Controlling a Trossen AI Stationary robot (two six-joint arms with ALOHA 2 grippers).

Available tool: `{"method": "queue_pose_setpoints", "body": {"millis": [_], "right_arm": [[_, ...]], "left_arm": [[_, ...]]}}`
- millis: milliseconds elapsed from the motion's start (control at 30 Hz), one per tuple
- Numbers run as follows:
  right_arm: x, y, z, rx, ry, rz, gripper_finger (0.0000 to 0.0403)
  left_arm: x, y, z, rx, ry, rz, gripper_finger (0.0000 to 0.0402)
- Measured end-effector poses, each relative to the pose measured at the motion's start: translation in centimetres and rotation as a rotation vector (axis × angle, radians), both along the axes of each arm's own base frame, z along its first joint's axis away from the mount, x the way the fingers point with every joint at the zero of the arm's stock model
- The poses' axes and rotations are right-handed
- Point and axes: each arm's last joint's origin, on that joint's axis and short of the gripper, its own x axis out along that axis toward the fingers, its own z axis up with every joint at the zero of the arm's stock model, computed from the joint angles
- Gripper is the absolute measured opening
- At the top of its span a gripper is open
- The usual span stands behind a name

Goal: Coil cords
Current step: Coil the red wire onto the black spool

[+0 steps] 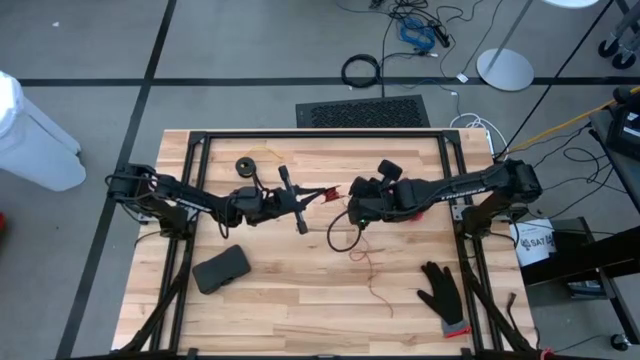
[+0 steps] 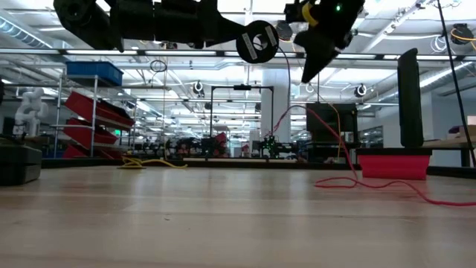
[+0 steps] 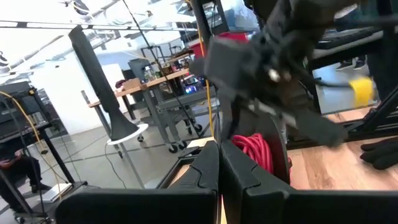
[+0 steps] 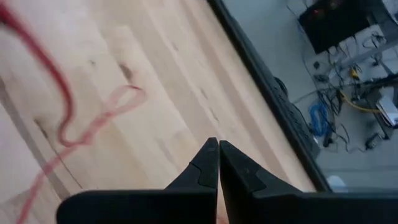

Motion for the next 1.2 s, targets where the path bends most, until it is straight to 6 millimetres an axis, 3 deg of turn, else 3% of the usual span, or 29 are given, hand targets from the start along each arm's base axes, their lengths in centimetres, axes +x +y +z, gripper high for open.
{"method": "queue_pose_setpoints", "body": {"millis": [300,633,833,933,1200], "right_arm": [[0.0,-0.2,-3.8,0.009,-0.006,0.039,0.0004],[-0.5,2.8,-4.0,0.101,-0.095,0.083,0.0073],[0.4,4.8,-3.7,0.216,-0.195,0.192,0.0086],[0.4,4.9,-4.1,0.217,-0.195,0.183,0.0086],[-0.4,4.3,-7.1,0.267,-0.208,0.141,0.0085]], "left_arm": [[0.0,0.1,-0.2,0.004,0.018,0.012,0.0000],[0.0,0.1,-0.2,0.004,0.019,0.014,0.0000],[0.0,0.1,-0.2,0.004,0.018,0.014,0.0000],[0.0,0.1,-0.2,0.003,0.018,0.015,0.0000],[0.0,0.1,-0.1,0.003,0.017,0.016,0.0000]]}}
